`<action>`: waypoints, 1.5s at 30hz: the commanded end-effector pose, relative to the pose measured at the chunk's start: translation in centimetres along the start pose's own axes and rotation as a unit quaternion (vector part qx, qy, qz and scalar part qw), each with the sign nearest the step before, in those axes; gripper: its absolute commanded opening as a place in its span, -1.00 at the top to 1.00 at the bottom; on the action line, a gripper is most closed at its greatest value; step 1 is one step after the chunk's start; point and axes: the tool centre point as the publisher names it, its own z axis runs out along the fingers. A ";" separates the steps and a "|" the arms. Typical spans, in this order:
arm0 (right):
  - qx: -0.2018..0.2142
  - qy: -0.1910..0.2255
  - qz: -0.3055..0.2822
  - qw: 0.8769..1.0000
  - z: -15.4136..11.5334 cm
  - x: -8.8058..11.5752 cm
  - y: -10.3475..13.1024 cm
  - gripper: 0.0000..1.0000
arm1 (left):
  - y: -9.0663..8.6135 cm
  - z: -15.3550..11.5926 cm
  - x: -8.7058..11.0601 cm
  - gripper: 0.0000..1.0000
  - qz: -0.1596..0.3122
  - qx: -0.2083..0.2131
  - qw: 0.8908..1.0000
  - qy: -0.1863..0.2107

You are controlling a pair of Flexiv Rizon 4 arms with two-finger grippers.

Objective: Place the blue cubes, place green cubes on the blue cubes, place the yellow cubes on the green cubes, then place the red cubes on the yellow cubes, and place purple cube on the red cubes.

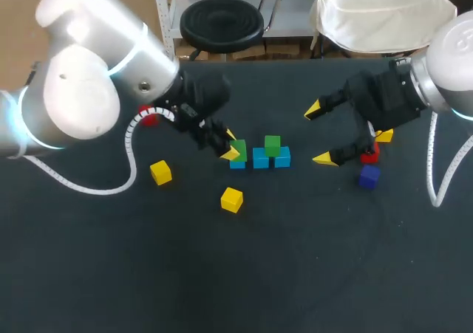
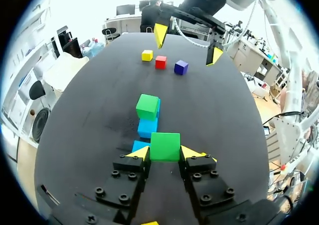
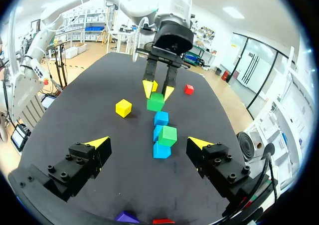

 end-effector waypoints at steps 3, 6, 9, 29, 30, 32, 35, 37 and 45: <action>0.000 -0.001 0.000 1.000 0.0 0.0 0.0 -1.00 | 0.2 0.6 -0.9 1.00 0.009 0.001 1.000 0.006; 0.000 -0.001 0.000 1.000 0.0 0.0 0.0 -1.00 | 0.1 0.6 -1.0 1.00 0.012 -0.003 1.000 0.007; 0.000 -0.001 0.000 1.000 0.0 0.0 0.0 -1.00 | 0.1 0.6 -1.0 1.00 0.012 -0.003 1.000 0.007; 0.000 -0.001 0.000 1.000 0.0 0.0 0.0 -1.00 | 0.1 0.6 -1.0 1.00 0.012 -0.003 1.000 0.007; 0.000 -0.001 0.000 1.000 0.0 0.0 0.0 -1.00 | 0.3 0.6 -1.2 1.00 0.015 -0.001 1.000 -0.004; 0.000 -0.001 0.000 1.000 0.0 0.0 0.0 -1.00 | 0.7 0.7 -1.5 1.00 0.021 0.004 1.000 -0.023; 0.000 -0.001 0.000 1.000 0.0 0.0 0.0 -1.00 | 1.2 1.1 -2.0 1.00 0.033 0.001 0.999 -0.027; 0.000 -0.001 0.000 1.000 0.0 0.0 0.0 -1.00 | 1.4 1.3 -2.1 1.00 0.032 0.002 0.999 -0.025; 0.000 -0.001 0.000 1.000 0.0 0.0 0.0 -1.00 | 1.3 2.0 -1.4 1.00 0.027 -0.002 1.000 -0.012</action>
